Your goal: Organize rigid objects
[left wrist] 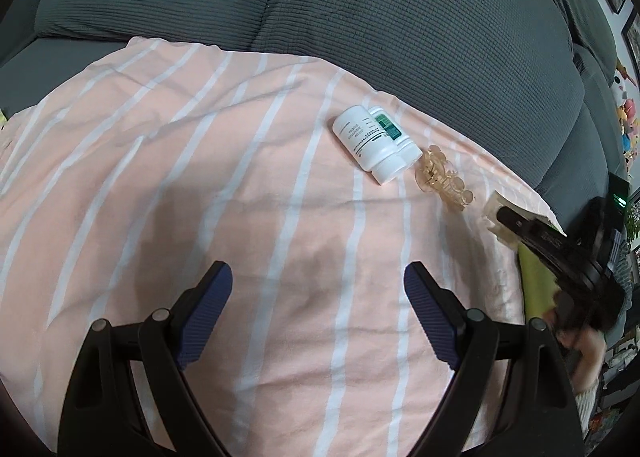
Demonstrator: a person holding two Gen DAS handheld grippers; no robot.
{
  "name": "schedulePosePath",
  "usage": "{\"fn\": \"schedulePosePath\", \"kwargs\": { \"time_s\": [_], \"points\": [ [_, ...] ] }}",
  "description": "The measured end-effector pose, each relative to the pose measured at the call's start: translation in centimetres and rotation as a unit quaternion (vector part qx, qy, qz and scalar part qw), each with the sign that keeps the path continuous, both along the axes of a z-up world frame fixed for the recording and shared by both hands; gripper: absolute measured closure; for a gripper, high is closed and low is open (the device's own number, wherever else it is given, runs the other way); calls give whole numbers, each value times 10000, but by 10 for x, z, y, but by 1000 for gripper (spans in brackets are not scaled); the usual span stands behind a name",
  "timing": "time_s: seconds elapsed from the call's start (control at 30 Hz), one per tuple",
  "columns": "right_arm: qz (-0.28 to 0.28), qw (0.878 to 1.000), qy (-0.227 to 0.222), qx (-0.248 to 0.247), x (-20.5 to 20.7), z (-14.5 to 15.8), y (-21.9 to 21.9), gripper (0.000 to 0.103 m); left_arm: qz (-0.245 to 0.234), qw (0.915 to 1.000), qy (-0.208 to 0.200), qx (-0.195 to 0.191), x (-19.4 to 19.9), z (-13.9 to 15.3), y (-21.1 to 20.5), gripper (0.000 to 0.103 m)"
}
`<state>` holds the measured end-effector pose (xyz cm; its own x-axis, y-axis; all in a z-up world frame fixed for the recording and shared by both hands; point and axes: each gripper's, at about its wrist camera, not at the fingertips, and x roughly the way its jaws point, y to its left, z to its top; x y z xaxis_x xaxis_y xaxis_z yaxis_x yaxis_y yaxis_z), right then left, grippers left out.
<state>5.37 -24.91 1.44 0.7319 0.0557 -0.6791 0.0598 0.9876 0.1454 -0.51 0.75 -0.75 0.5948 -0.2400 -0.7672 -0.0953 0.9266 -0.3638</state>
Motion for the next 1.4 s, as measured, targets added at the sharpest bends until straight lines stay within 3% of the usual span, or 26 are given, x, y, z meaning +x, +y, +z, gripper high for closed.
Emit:
{"fn": "schedulePosePath", "kwargs": {
  "time_s": [0.23, 0.47, 0.53, 0.6, 0.7, 0.77, 0.8, 0.9, 1.1, 1.27, 1.4],
  "points": [
    [690, 9920, -118, 1051, -45, -4, 38, 80, 158, 9998, 46, -113, -3, -2, 15, 16],
    [1286, 9728, 617, 1824, -61, -47, 79, 80, 278, 9993, 121, -212, -6, -6, 28, 16],
    [1265, 9744, 778, 1685, -65, -54, 88, 80, 299, 9992, 157, -215, -6, -8, 28, 16],
    [1114, 9825, 873, 1214, -67, -56, 95, 80, 253, 9992, 201, -229, -6, -10, 26, 16],
    [880, 9875, 1003, 843, -70, -55, 89, 54, 58, 9995, 242, -216, -5, -12, 18, 16],
    [737, 9900, 991, 683, -73, -48, 82, 25, -127, 9993, 259, -237, -5, -14, 11, 16],
    [675, 9914, 943, 606, -74, -44, 78, 23, -203, 9991, 271, -266, -5, -15, 8, 16],
    [424, 9947, 779, 511, -82, -30, 52, 23, -403, 9981, 302, -349, -5, -17, -2, 16],
    [308, 9899, 597, 1247, -86, -19, 11, 23, -979, 9930, 471, -454, -5, -28, -38, 16],
    [280, 9768, 935, 1906, -70, -37, 4, 23, -1438, 9886, 398, -208, -7, -32, -70, 16],
    [432, 9742, 1113, 1917, -61, -42, 12, 26, -1503, 9876, 422, -177, -5, -37, -79, 17]
  ]
}}
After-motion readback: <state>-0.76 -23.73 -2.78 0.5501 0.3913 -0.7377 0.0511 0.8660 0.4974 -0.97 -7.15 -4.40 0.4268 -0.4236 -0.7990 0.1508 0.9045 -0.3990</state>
